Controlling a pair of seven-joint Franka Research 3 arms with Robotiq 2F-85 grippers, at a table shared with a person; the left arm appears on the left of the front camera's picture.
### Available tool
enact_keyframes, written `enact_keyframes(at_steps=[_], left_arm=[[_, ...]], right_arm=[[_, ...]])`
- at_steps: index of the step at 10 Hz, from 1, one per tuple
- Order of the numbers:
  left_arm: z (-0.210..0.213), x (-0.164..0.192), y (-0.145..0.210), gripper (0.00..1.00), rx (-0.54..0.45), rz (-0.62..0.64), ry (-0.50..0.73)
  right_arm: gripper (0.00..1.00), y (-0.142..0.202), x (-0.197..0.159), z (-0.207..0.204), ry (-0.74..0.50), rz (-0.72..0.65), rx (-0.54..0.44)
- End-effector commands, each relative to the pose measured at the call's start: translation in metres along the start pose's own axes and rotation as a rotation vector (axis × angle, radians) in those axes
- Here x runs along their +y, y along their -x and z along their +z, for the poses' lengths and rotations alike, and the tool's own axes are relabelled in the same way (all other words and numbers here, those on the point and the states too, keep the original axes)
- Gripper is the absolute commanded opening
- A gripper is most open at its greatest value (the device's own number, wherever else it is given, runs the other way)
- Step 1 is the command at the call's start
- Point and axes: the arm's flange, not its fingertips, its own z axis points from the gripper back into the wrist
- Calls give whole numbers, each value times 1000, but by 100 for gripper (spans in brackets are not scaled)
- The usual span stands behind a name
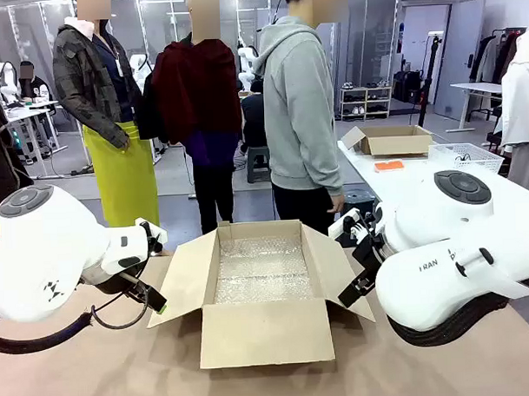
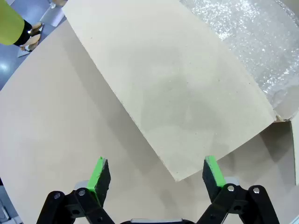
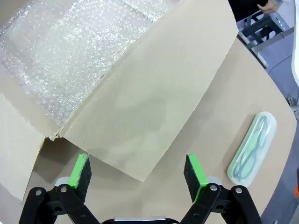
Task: Pack the glasses set securely to prepare it for shipping.
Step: Place the Glasses case inside the Package Box.
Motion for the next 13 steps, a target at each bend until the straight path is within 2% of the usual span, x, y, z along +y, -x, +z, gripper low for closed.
enact_keyframes(at_steps=[1, 11, 13], left_arm=[[0, 0, 0, 100, 0, -1, 0], [0, 0, 0, 100, 0, -1, 0], [16, 11, -10, 100, 13, 15, 24]], right_arm=[[100, 0, 0, 0, 0, 0, 0], [100, 0, 0, 0, 1, 1, 0], [100, -9, -26, 30, 14, -36, 6]])
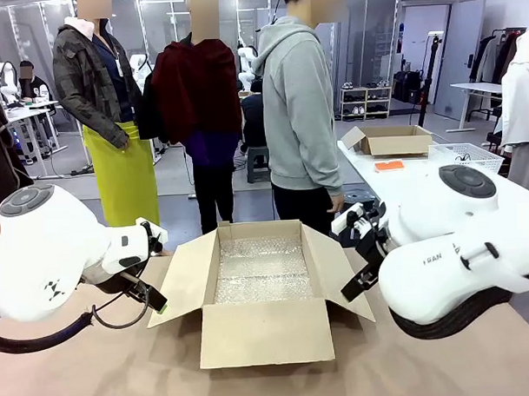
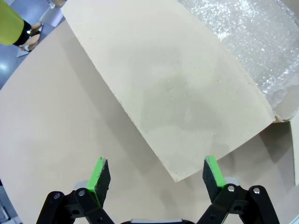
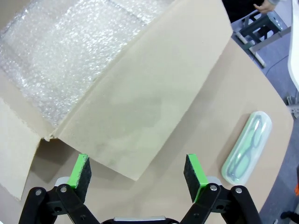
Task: Pack the glasses set securely to prepare it for shipping.
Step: Place the Glasses case inside the Package Box.
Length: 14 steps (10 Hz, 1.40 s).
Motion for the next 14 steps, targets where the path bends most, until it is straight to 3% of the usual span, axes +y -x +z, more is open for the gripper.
enact_keyframes(at_steps=[1, 3, 7, 10, 14], left_arm=[[35, 22, -16, 100, 13, 24, 48], [66, 40, -25, 100, 7, 94, 116], [124, 35, -18, 100, -87, 33, 102], [160, 40, -9, 100, -209, -23, 140], [186, 31, 7, 100, -241, -29, 163]], right_arm=[[100, -8, -24, 32, 32, -30, 23], [100, -17, -45, 53, 81, -72, 39], [100, -39, -98, 64, 119, -226, 60], [100, -50, -137, 51, 164, -335, 115], [100, -62, -191, 1, 104, -445, 219]])
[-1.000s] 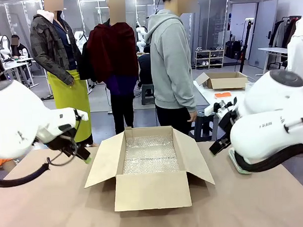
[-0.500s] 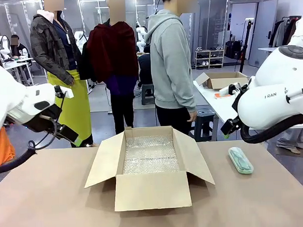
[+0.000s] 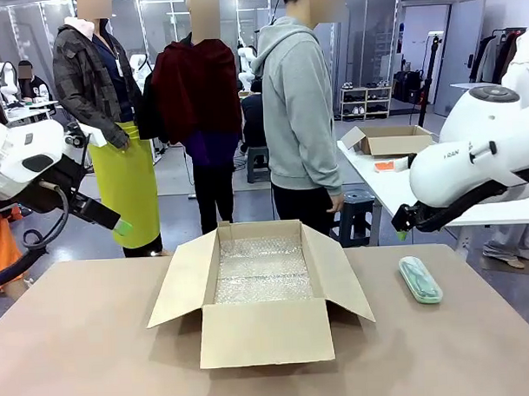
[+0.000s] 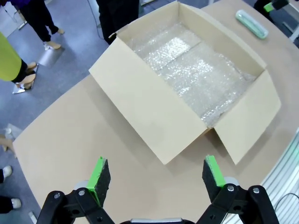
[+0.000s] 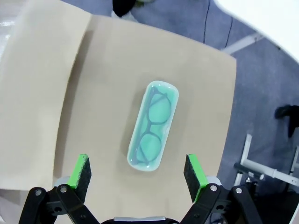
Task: Pack the glasses set securely to prepare it for shipping.
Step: Place the Glasses case inside the Package Box.
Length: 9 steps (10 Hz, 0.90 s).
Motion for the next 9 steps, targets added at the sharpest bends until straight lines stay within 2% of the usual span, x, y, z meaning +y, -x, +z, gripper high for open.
enact_keyframes(at_steps=[1, 2, 6, 7, 8, 9], left_arm=[[16, -17, 32, 100, -46, 1, 83], [0, 0, 0, 100, 0, 0, 0], [0, 0, 0, 100, 0, 0, 0], [0, 0, 0, 100, 0, 0, 0], [0, 0, 0, 100, 0, 0, 0], [0, 0, 0, 100, 0, 0, 0]], right_arm=[[100, -26, -10, -24, -12, -49, 62], [100, -35, -22, -42, 10, -71, 102], [100, -43, -47, -85, -4, -131, 223], [100, -43, -47, -90, -28, -131, 224], [100, -42, -41, -78, -20, -101, 173], [100, -36, -50, -91, -10, -103, 212]])
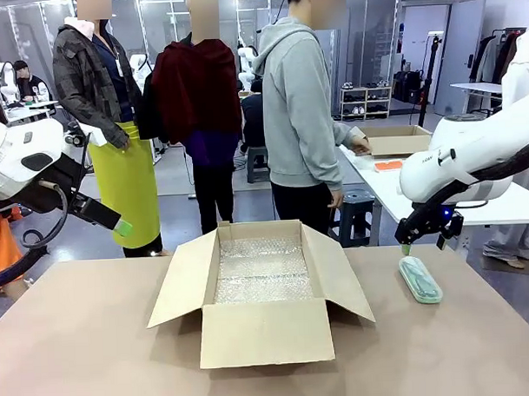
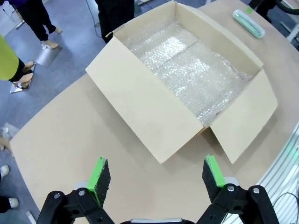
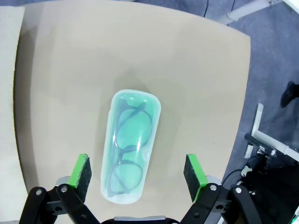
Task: Pack the glasses set securely to prepare it for shipping.
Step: Place the Glasses case inside the Package Box.
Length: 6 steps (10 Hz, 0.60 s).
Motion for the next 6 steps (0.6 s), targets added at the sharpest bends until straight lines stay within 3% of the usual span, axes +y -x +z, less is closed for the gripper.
enact_keyframes(at_steps=[1, 3, 6], left_arm=[[1, 1, -1, 100, -8, -10, -10], [1, 1, -1, 100, -8, -10, -10], [1, 1, -1, 100, -8, -10, -10]], right_arm=[[100, 2, -2, -1, 2, -3, 4], [100, 0, -1, 0, 0, -1, 1], [100, -14, -2, -26, -47, 20, 84]])
